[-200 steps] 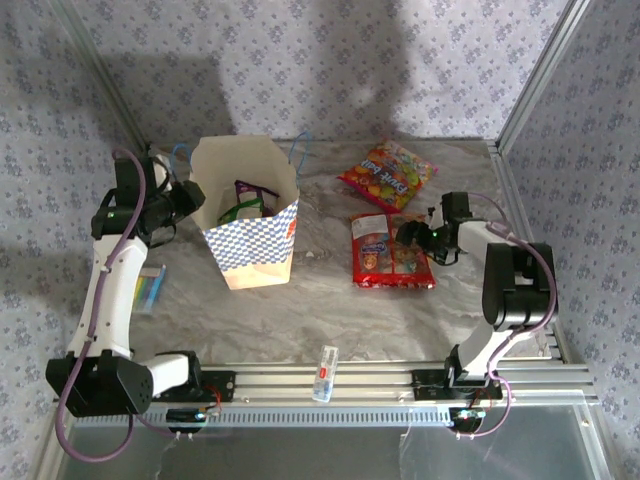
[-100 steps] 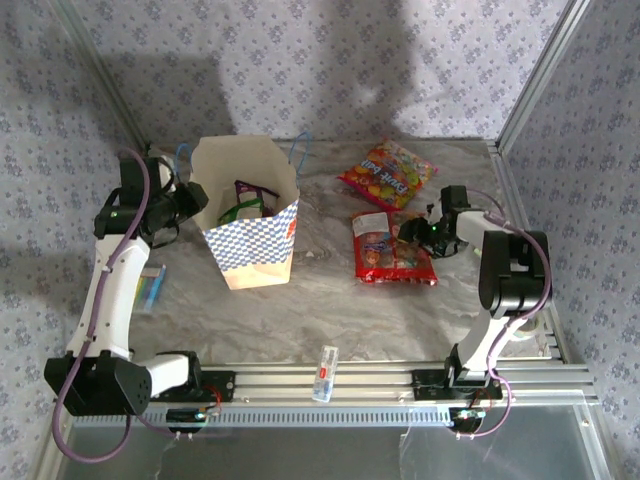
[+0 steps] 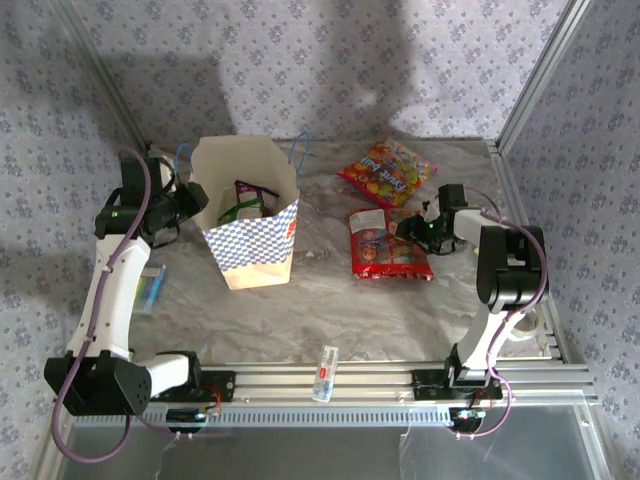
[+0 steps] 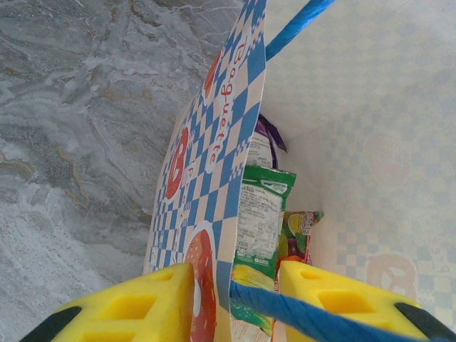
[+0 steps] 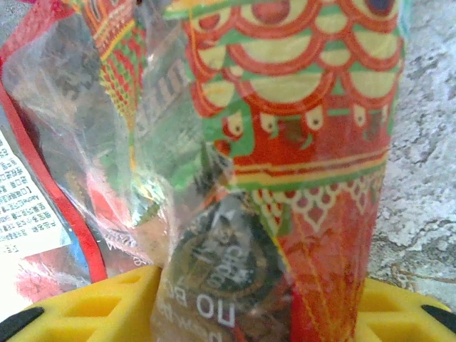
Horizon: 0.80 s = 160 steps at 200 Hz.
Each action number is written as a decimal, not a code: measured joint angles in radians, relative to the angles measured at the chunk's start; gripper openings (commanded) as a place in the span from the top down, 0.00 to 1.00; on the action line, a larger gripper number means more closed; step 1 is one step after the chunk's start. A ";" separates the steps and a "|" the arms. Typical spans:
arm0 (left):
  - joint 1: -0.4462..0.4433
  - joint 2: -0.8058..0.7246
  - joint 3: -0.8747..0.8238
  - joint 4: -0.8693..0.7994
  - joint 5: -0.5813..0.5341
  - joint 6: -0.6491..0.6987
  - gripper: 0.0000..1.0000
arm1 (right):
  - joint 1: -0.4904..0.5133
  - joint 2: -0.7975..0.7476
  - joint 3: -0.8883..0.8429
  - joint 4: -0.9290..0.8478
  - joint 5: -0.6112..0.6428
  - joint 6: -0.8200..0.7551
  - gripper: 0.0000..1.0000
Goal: Place the snacks into the paper bag
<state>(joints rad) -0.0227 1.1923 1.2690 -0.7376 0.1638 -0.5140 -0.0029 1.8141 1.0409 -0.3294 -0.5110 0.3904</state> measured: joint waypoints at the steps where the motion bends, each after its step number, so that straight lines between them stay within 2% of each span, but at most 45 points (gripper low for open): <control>1: 0.000 0.000 0.000 0.000 0.000 0.000 0.63 | 0.000 0.000 0.000 0.000 0.000 0.002 0.55; 22: 0.000 0.000 0.000 0.000 0.000 0.000 0.63 | 0.000 0.002 0.009 -0.010 -0.001 -0.003 0.57; 39: 0.000 0.000 0.000 0.000 0.000 0.000 0.63 | 0.000 0.004 0.011 -0.013 -0.003 -0.013 0.72; 58: 0.000 0.000 0.000 0.000 -0.001 0.000 0.63 | -0.003 0.004 0.016 -0.014 -0.015 -0.015 0.81; 115: 0.000 -0.001 0.000 -0.001 -0.004 0.000 0.63 | -0.008 0.006 0.018 -0.015 -0.032 -0.020 0.79; 147: 0.000 -0.002 0.000 -0.001 -0.004 0.000 0.63 | -0.008 0.001 0.018 -0.024 -0.032 -0.031 0.89; 160: 0.000 -0.003 0.000 -0.002 -0.004 0.000 0.63 | -0.008 -0.010 0.018 -0.037 -0.030 -0.034 0.90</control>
<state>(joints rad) -0.0227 1.1893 1.2690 -0.7395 0.1596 -0.5140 -0.0109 1.8038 1.0584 -0.3660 -0.5407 0.3569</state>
